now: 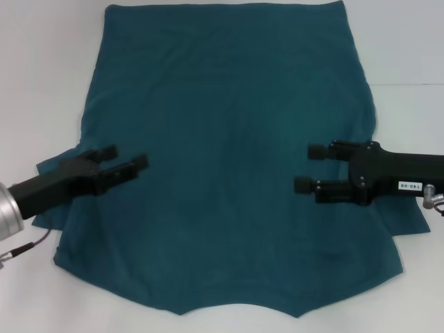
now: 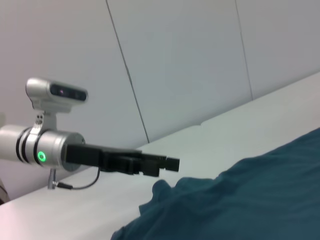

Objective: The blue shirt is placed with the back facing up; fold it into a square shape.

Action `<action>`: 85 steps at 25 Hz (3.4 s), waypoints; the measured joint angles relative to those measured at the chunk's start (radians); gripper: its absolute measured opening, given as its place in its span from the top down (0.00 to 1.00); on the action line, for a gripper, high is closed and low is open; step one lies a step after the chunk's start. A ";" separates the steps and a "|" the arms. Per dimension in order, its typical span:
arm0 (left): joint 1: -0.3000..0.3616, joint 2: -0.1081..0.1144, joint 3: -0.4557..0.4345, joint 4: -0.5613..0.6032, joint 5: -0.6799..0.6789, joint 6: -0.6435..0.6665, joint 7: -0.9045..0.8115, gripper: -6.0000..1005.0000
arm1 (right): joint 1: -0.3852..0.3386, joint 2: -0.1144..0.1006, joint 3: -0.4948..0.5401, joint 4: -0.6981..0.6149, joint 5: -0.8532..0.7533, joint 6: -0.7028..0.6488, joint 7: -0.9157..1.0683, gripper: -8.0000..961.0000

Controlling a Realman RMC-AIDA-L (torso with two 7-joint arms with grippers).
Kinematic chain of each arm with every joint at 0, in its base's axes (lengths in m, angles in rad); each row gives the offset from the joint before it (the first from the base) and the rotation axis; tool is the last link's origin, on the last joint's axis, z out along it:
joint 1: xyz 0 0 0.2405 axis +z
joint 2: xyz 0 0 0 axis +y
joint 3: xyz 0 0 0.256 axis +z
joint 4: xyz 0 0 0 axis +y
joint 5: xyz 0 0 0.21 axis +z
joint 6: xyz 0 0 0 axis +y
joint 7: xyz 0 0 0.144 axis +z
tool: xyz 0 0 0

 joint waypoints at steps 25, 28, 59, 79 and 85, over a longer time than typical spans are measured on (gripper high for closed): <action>0.068 -0.007 -0.087 -0.060 0.008 -0.377 -0.031 0.10 | 0.032 0.020 0.000 0.009 0.042 0.042 0.024 0.06; 0.068 -0.007 -0.087 -0.070 0.006 -0.381 -0.031 0.10 | 0.032 0.020 0.000 0.009 0.044 0.042 0.024 0.06; 0.056 -0.003 -0.078 -0.057 0.045 -0.380 -0.041 0.72 | 0.032 0.020 0.000 0.007 0.061 0.052 0.024 0.06; 0.011 0.028 -0.079 -0.018 0.116 -0.512 -0.037 0.99 | 0.029 0.044 0.000 0.013 0.087 0.057 0.024 0.06; 0.007 0.034 -0.083 0.010 0.124 -0.516 -0.035 0.99 | 0.030 0.051 0.000 0.014 0.087 0.058 0.026 0.06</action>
